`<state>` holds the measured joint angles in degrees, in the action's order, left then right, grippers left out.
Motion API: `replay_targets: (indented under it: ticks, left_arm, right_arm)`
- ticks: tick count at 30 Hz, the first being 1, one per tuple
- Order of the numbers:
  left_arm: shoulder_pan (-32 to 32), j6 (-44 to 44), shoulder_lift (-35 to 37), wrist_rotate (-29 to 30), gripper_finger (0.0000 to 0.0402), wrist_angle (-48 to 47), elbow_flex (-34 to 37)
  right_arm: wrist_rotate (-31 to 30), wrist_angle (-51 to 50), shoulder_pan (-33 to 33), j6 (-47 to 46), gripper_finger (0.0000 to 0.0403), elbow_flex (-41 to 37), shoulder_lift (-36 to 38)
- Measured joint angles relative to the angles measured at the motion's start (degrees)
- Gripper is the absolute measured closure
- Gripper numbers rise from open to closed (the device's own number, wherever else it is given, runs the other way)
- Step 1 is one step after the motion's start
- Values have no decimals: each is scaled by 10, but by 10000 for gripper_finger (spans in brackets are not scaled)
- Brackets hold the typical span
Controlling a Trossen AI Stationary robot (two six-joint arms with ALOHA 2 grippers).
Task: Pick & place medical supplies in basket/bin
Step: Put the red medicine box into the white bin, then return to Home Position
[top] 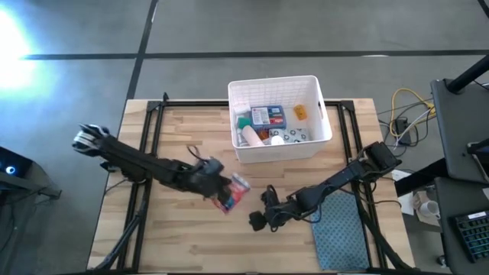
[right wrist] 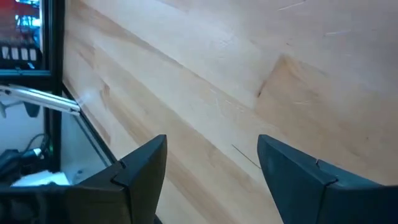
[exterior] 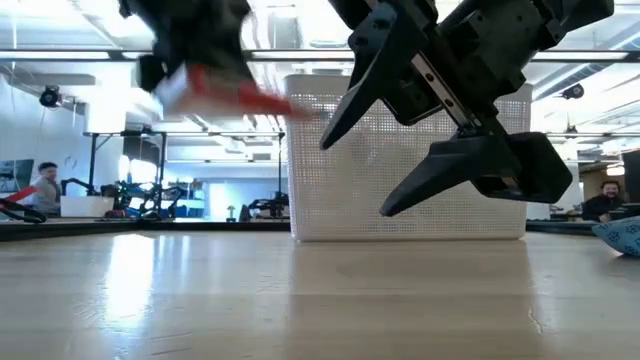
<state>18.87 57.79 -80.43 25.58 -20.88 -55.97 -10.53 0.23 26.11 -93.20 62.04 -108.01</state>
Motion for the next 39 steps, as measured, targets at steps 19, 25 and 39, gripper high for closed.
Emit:
replay_targets:
  ticks: [19,25,39]
  left_arm:
    - [-329,-371,58,-51,400,203,-128]
    - [-390,-393,-103,-94,358,152,-267]
    - [-321,-516,-189,-101,163,-260,-583]
  right_arm:
    - [41,-1,17,80,163,2,0]
    - [35,1,17,52,163,2,0]
    - [15,0,19,91,163,2,0]
